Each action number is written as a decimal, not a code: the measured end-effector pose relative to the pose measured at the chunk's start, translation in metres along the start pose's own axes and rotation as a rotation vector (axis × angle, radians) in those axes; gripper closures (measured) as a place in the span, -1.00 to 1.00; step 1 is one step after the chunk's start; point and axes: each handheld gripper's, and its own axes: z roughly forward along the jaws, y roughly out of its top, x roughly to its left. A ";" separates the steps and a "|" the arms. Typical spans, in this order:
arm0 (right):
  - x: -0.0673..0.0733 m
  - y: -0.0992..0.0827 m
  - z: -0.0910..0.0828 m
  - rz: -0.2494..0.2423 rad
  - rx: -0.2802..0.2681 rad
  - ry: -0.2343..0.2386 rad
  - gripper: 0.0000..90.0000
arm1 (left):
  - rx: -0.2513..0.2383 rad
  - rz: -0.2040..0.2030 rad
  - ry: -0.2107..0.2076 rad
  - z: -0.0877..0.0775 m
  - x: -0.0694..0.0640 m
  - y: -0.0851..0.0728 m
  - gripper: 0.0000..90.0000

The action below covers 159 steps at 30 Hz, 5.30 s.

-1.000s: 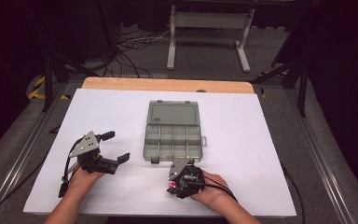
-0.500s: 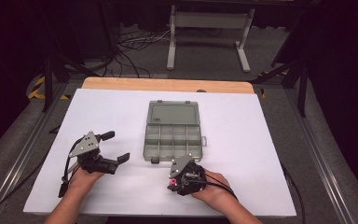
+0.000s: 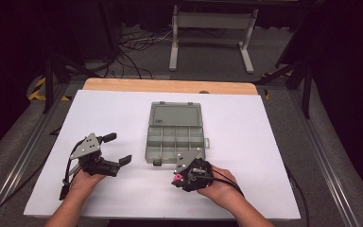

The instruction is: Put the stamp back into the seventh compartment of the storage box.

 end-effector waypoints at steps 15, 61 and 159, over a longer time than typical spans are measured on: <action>-0.014 0.010 -0.016 0.009 -0.026 -0.020 0.44 | -0.002 -0.001 0.003 -0.001 0.001 0.000 -0.99; -0.083 0.014 -0.022 0.200 -0.038 -0.118 0.44 | 0.003 0.000 0.002 0.000 0.000 0.000 -0.99; -0.093 0.015 -0.023 0.241 -0.023 -0.156 -0.59 | 0.017 -0.051 0.003 0.002 0.004 0.005 -1.00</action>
